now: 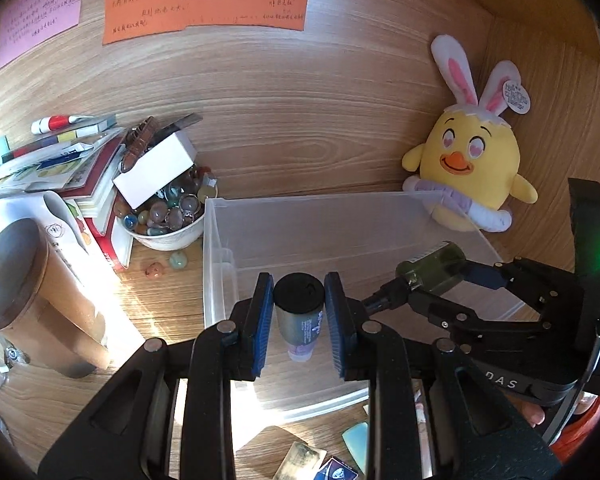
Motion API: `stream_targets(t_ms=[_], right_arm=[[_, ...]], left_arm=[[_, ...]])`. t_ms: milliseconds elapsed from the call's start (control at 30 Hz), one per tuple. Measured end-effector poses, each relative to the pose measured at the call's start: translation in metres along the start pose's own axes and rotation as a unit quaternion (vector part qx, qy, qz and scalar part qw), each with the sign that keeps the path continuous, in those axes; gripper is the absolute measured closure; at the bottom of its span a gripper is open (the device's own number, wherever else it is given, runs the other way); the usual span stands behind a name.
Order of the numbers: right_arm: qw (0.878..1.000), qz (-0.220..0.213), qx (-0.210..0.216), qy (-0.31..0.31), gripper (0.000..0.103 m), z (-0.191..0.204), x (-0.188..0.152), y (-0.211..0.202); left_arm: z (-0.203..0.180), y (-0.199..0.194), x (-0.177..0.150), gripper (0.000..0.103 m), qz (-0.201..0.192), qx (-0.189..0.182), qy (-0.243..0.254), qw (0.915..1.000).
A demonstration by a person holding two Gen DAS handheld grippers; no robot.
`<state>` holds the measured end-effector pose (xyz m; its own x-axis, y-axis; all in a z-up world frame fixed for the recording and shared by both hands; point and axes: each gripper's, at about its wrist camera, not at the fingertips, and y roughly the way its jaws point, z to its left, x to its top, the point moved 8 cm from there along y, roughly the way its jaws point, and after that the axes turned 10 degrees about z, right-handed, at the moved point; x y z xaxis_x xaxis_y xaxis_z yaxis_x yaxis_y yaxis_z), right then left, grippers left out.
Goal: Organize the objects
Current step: 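Lower the green bottle into the clear box and open the right gripper while the left gripper carries the tube, then place the purple-capped tube into the clear box and open the left gripper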
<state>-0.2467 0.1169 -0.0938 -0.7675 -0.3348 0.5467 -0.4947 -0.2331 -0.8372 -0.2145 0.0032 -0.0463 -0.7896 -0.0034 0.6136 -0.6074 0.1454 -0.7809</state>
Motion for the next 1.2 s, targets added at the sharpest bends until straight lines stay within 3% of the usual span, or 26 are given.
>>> stream_targets(t_ms=[233, 333, 567, 733, 800, 867, 1100, 1200], right_arm=[[1.000, 0.003, 0.005, 0.007, 0.049, -0.001, 0.000, 0.003], [1.000, 0.001, -0.004, 0.004, 0.045, -0.002, 0.000, 0.002], [1.000, -0.007, -0.003, 0.004, 0.042, -0.003, -0.003, -0.006], [0.999, -0.028, -0.018, 0.002, 0.032, -0.005, -0.005, -0.022], [0.999, -0.036, -0.021, 0.002, 0.029, -0.005, -0.006, -0.030], [0.999, -0.040, -0.017, 0.003, 0.026, -0.005, -0.009, -0.035], [0.998, -0.054, -0.016, 0.004, 0.021, -0.004, -0.023, -0.054], [0.998, -0.056, -0.009, 0.008, 0.020, -0.004, -0.032, -0.060]], left_arm=[[0.002, 0.012, -0.005, 0.077, 0.025, 0.006, -0.001, 0.9997], [0.003, 0.015, -0.007, 0.072, 0.031, 0.011, 0.001, 0.9995], [0.001, -0.001, -0.004, 0.045, 0.008, 0.025, 0.008, 0.9996], [-0.001, -0.022, -0.001, 0.033, -0.012, 0.033, 0.017, 0.9992], [0.000, -0.029, 0.000, 0.021, -0.018, 0.037, 0.019, 0.9990], [0.001, -0.039, -0.001, 0.015, -0.027, 0.042, 0.019, 0.9986], [0.007, -0.067, -0.014, 0.004, -0.041, 0.050, 0.021, 0.9977], [0.013, -0.074, -0.023, 0.004, -0.040, 0.054, 0.019, 0.9976]])
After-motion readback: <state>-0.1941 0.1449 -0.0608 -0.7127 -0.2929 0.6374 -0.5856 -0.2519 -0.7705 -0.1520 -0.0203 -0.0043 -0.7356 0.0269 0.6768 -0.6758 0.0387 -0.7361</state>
